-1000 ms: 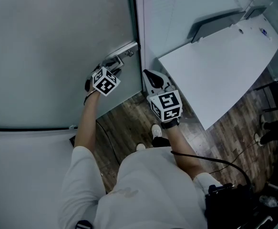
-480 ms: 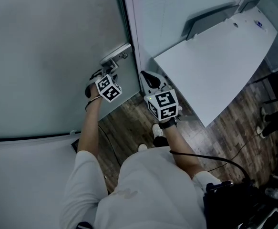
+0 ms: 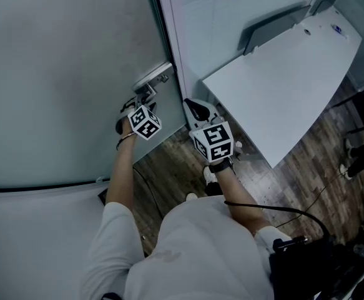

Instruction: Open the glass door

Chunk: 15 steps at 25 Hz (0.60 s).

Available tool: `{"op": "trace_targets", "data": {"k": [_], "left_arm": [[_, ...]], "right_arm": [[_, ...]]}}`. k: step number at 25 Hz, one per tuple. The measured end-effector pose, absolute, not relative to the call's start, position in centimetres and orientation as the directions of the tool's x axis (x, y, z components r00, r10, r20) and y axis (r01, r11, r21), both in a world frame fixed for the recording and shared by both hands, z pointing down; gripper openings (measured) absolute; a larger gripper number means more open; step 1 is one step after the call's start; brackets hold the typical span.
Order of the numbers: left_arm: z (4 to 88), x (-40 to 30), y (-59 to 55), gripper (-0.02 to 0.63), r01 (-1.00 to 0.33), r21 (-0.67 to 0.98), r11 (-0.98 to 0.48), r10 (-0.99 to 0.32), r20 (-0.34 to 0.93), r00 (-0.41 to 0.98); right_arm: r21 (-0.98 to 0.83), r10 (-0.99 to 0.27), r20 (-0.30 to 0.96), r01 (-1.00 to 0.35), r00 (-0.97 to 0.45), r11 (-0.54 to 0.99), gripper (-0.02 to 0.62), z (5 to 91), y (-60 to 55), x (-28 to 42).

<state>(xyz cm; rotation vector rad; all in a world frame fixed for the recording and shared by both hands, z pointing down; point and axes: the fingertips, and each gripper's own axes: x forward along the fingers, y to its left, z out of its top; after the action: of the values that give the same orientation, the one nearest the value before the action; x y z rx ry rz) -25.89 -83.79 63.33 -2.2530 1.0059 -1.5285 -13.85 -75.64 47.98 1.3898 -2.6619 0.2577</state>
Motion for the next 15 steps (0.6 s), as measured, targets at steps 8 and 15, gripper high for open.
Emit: {"op": "trace_targets", "data": {"k": [8, 15], "left_arm": [[63.0, -26.0, -84.1, 0.152, -0.443, -0.545, -0.712, -0.679, 0.694, 0.238], [63.0, -25.8, -84.3, 0.152, -0.443, -0.562, -0.698, -0.696, 0.679, 0.235]], "right_arm": [[-0.108, -0.814, 0.189, -0.836, -0.549, 0.538, 0.003, 48.5, -75.6, -13.0], [-0.109, -0.813, 0.195, -0.836, -0.548, 0.538, 0.003, 48.8, -75.3, -12.7]]}}
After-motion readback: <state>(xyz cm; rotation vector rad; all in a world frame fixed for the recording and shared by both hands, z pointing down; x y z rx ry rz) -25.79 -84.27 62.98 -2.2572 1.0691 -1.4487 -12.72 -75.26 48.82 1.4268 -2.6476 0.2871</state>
